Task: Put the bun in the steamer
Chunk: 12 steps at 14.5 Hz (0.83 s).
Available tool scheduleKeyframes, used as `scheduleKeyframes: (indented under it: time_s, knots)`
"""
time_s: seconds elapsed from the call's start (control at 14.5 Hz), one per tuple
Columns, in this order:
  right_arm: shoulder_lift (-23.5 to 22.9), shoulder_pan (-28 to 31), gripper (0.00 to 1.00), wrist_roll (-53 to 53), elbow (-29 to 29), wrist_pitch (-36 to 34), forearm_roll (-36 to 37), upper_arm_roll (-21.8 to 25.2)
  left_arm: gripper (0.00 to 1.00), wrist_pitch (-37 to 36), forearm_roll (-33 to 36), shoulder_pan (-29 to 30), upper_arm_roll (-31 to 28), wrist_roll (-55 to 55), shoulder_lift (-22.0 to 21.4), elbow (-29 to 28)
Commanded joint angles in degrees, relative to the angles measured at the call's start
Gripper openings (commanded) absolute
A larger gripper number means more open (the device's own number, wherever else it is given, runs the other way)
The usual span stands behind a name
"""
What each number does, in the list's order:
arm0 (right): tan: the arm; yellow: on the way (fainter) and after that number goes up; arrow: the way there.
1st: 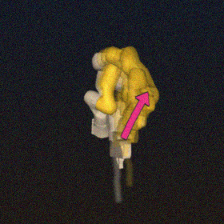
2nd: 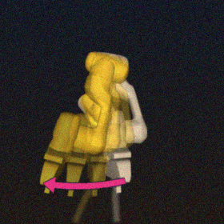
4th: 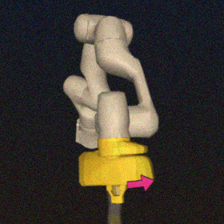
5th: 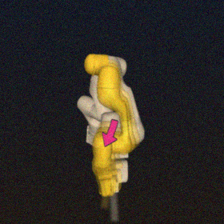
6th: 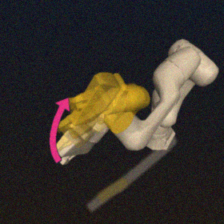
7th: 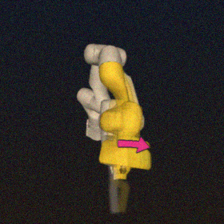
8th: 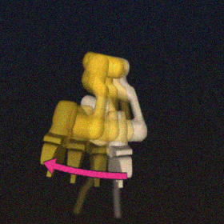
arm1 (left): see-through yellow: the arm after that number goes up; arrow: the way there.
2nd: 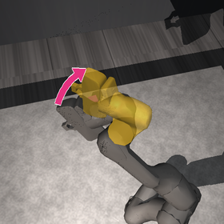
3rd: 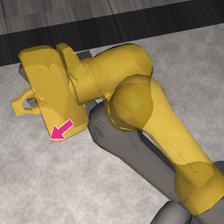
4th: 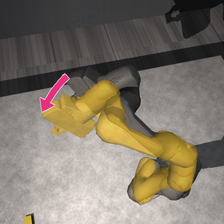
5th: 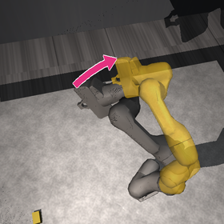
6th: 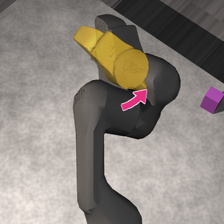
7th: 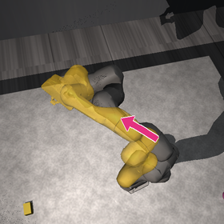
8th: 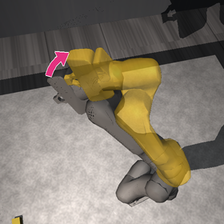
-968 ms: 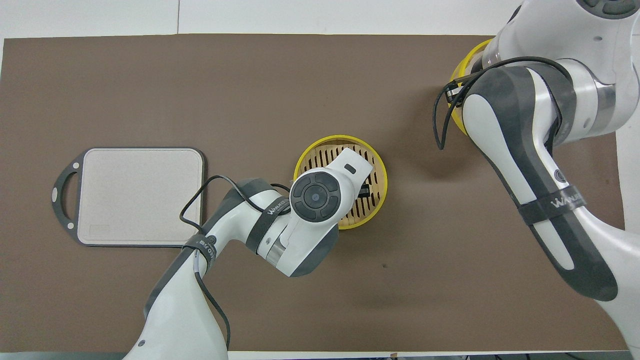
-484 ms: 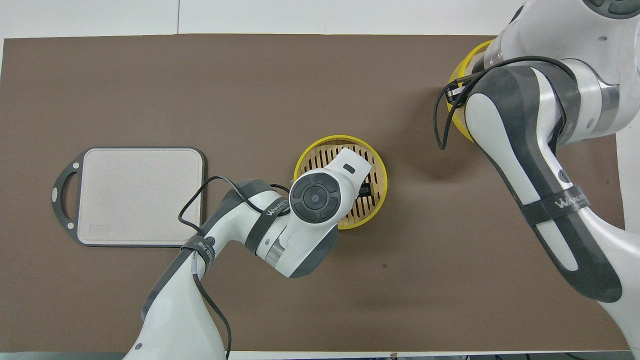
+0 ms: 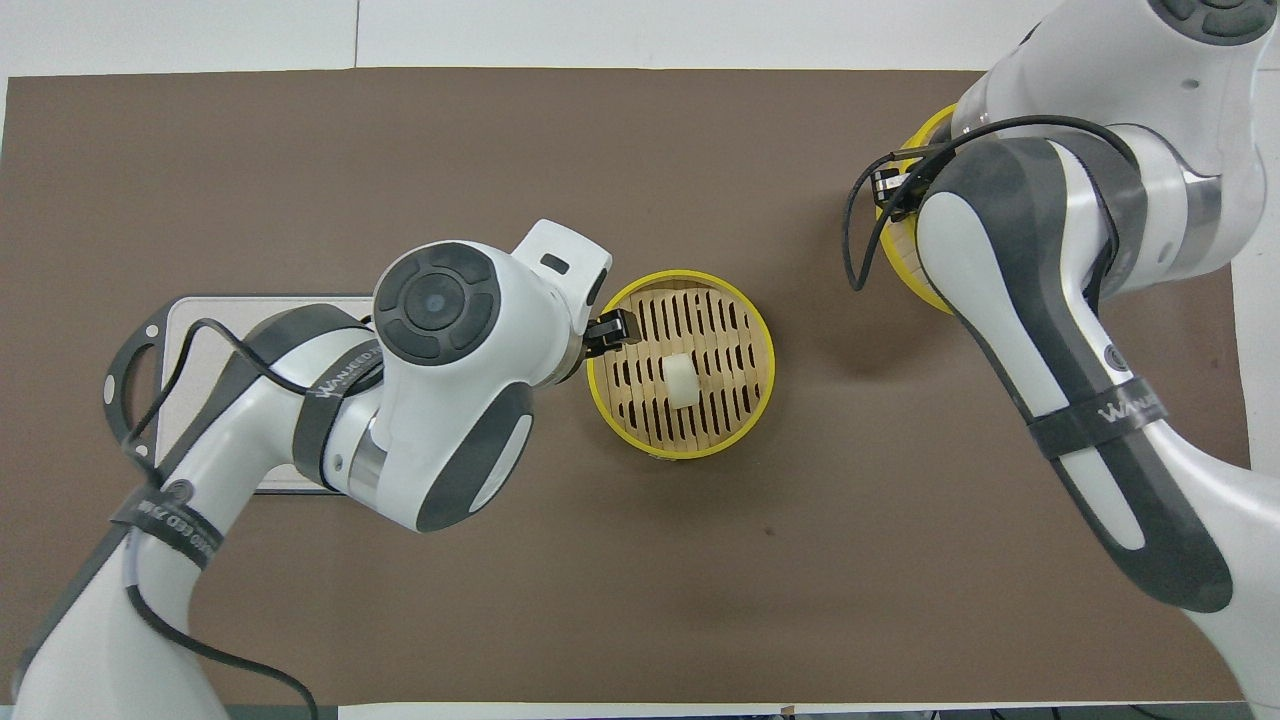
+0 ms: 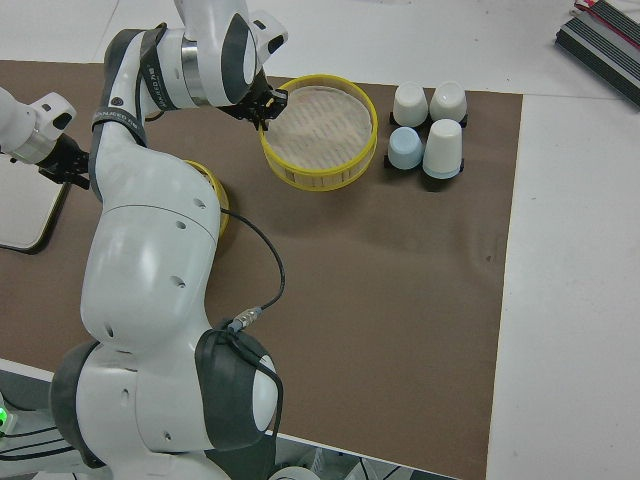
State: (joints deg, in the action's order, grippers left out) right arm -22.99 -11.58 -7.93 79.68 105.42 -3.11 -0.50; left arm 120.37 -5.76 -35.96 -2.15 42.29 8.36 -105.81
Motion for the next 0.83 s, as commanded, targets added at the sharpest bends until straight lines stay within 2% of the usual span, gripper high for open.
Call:
scheduleKeyframes:
  time_s: [0.0, 0.14, 0.35, 0.76]
  knots:
    - [1.72, -7.99, 0.00, -13.64, 1.88, 2.86, 3.79, 0.15, 1.00, -6.26, 0.49, 5.96, 0.39, -5.25, -5.18, -0.89]
    - [1.37, -11.35, 0.00, -21.83, 1.35, 2.52, 5.57, 0.06, 1.00, -11.71, 0.49, 12.80, 0.39, -12.46, -8.08, 0.34]
    - [-0.56, -15.74, 0.00, -27.73, 0.22, 0.85, 6.36, 0.24, 1.00, -18.22, 0.58, 20.20, 0.22, -21.26, -10.73, 2.01]
    - [-8.47, -21.55, 0.00, -38.55, -8.65, -1.88, 6.45, 0.33, 1.00, -28.25, 5.24, 29.79, 0.22, -35.33, -11.09, 8.86]
